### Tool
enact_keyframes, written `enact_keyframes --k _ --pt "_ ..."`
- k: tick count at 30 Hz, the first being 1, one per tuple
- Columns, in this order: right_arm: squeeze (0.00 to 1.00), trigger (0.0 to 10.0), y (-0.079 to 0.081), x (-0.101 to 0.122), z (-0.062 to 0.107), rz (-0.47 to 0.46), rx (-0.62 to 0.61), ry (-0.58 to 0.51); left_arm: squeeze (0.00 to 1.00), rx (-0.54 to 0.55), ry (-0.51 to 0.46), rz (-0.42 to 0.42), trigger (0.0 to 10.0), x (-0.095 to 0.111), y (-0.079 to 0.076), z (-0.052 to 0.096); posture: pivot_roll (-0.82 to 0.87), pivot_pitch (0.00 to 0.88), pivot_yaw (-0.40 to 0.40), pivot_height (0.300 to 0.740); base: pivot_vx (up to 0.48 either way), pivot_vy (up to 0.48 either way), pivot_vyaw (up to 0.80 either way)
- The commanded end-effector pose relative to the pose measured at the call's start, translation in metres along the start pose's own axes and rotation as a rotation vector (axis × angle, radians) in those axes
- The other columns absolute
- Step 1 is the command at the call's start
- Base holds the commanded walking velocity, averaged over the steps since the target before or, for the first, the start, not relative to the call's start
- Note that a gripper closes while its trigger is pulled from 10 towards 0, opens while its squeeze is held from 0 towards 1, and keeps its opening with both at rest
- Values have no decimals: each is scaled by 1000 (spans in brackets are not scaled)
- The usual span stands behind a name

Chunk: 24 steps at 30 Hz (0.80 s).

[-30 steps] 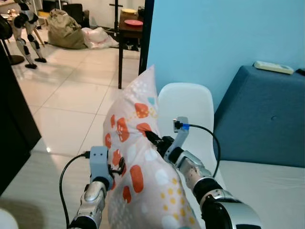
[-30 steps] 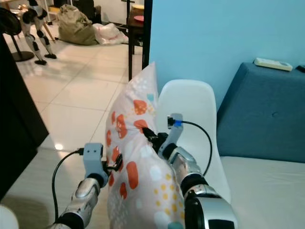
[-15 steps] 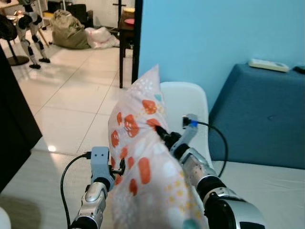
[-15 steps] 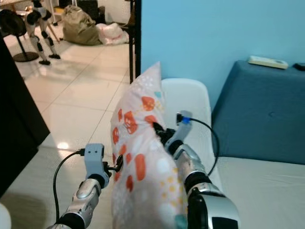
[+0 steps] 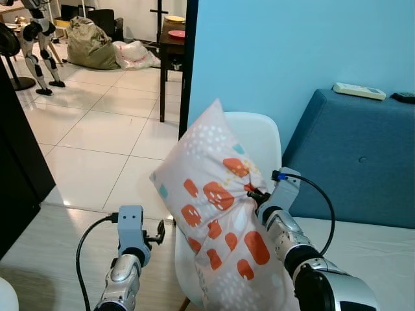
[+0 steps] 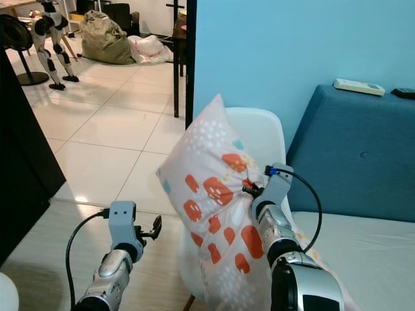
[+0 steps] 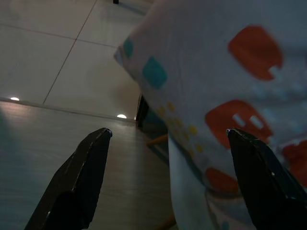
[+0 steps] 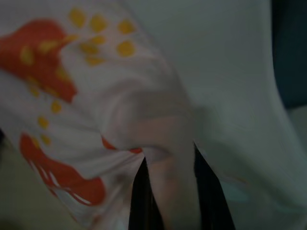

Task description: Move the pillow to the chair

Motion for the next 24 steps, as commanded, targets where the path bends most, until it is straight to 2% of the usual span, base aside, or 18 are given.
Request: enact_keyframes --k 1,2,5,6,7,8,9,10,12,13,14,15,16,19,23,24 --pt "0 10000 -2 14 -2 145 -24 -31 0 -10 25 -4 10000 -5 -1 2 179 0 -81 740 0 0 0" --pt "0 10000 -2 14 -2 145 -24 -31 0 -10 25 -4 10000 -5 -1 2 179 0 -81 740 0 0 0" --pt "0 10000 1 24 -4 332 -44 -55 0 -9 23 -5 10000 -4 -1 2 180 0 -82 740 0 0 0" --pt "0 10000 1 24 -4 332 -44 -55 0 -9 23 -5 10000 -4 -1 2 180 0 -82 740 0 0 0" --pt "0 10000 0 31 -5 443 -65 -66 0 -9 22 -5 10000 -4 -1 2 180 0 -83 740 0 0 0" --pt "0 10000 -2 40 -6 596 -94 -86 0 -9 21 -5 10000 -4 -2 2 181 0 -88 740 0 0 0" --pt "0 10000 -2 40 -6 596 -94 -86 0 -9 21 -5 10000 -4 -2 2 181 0 -88 740 0 0 0" --pt "0 10000 -3 47 -7 695 -116 -101 0 -10 20 -5 10000 -4 -2 2 180 0 -89 740 0 0 0" --pt "0 10000 -2 76 -8 970 -174 -196 0 -10 21 -6 10000 -4 -3 2 179 0 -89 740 0 0 0" --pt "0 10000 -2 76 -8 970 -174 -196 0 -10 21 -6 10000 -4 -3 2 179 0 -89 740 0 0 0" --pt "0 10000 2 102 -8 1144 -213 -290 0 -10 23 -7 10000 -5 -3 2 179 0 -93 740 0 0 0" --pt "0 10000 2 102 -8 1144 -213 -290 0 -10 23 -7 10000 -5 -3 2 179 0 -93 740 0 0 0" --pt "0 10000 5 113 -7 1192 -224 -329 0 -11 24 -7 10000 -5 -3 3 179 0 -94 740 0 0 0" --pt "0 10000 17 137 -5 1248 -238 -442 0 -10 25 -8 10000 -6 -3 3 184 0 -99 740 0 0 0" --pt "0 10000 30 150 -1 1217 -223 -543 0 -8 24 -7 10000 -6 -3 3 184 0 -100 740 0 0 0" --pt "0 10000 37 144 -2 1187 -177 -539 0 -8 25 -6 10000 -7 -3 3 183 0 -100 740 0 0 0"
Point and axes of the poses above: a point about 5 cm out from each wrist's last joint towards the gripper, its own z axis pointing back from the gripper into the wrist, its own x axis along the axis of the wrist's last joint, y = z × x, the point moved 1 cm from there along -z, pointing out of the wrist towards the gripper, and after that the axes turned 5 degrees about z, right-handed, at the moved point
